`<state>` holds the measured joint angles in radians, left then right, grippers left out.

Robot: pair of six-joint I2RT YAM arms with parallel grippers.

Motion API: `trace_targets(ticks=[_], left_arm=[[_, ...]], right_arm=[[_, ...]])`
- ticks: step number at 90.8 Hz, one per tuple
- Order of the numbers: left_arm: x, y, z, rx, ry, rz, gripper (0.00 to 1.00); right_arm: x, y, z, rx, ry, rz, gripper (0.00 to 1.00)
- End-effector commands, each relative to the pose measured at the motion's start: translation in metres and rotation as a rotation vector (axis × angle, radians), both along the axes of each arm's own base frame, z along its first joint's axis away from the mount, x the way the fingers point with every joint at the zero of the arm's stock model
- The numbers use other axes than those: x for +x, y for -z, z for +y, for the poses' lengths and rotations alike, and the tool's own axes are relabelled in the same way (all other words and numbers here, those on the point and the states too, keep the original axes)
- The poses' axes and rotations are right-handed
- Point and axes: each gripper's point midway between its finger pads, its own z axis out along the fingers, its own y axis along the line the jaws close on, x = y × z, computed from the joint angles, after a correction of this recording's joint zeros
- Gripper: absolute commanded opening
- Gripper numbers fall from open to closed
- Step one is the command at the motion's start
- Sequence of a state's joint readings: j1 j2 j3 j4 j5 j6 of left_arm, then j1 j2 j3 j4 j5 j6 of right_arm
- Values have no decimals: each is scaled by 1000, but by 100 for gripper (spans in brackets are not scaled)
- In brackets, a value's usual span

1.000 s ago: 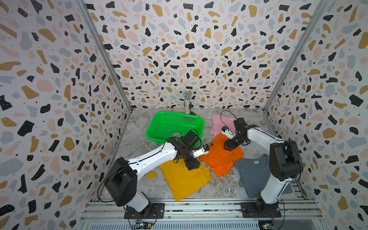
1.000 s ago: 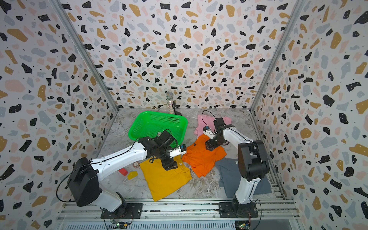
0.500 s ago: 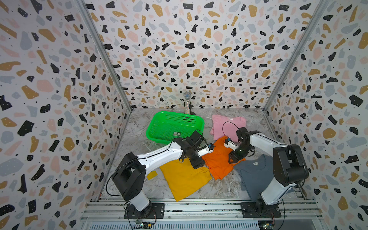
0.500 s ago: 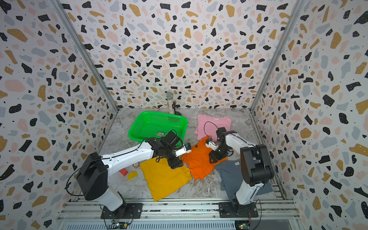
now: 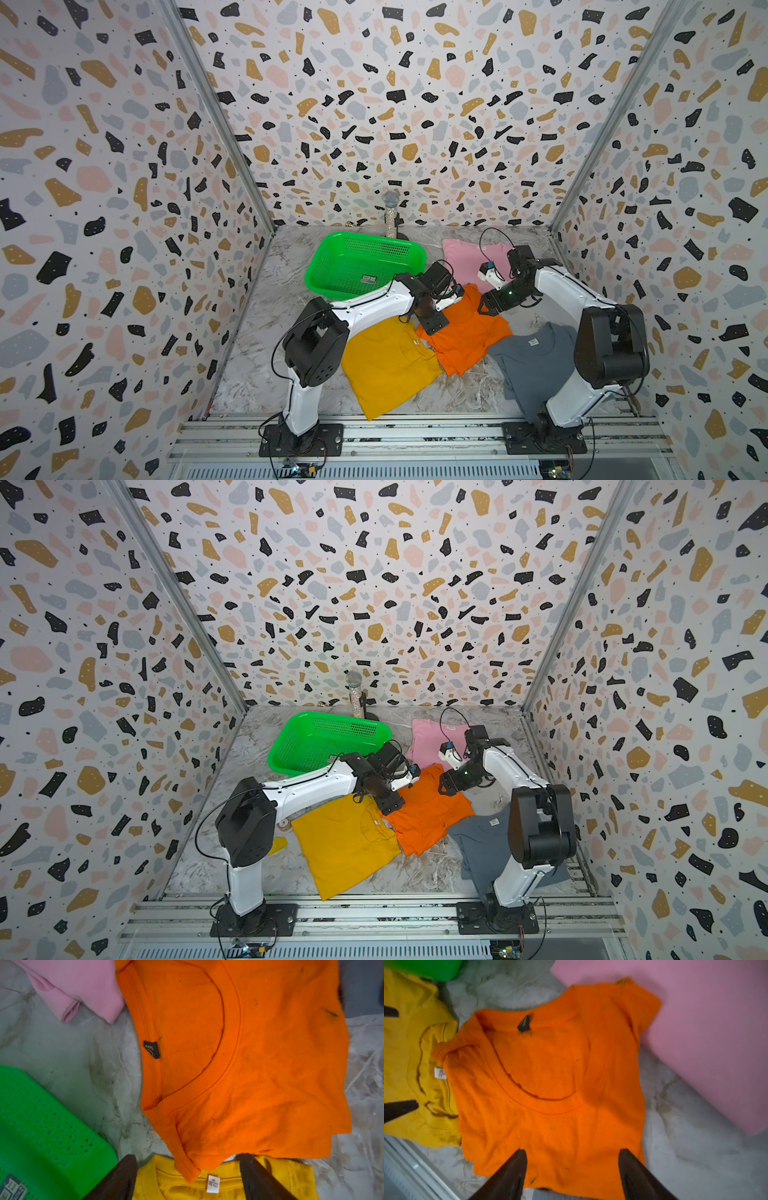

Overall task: Put the folded t-shirts into the basket
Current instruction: Pick up the T-shirt from the center of the board.

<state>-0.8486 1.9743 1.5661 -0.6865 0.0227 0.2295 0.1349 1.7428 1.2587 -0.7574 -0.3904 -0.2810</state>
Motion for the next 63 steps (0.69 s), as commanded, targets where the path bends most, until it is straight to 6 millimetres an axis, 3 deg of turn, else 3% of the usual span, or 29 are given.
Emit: trace_targets(ticks=[1, 26, 63], left_arm=[[1, 7, 11, 89, -52, 24, 81], [3, 30, 9, 152, -80, 85, 86], [-3, 67, 12, 195, -82, 142, 80]], right_arm=[[23, 2, 1, 2, 46, -21, 75], [46, 21, 6, 15, 67, -14, 73], [45, 51, 29, 35, 23, 63, 72]])
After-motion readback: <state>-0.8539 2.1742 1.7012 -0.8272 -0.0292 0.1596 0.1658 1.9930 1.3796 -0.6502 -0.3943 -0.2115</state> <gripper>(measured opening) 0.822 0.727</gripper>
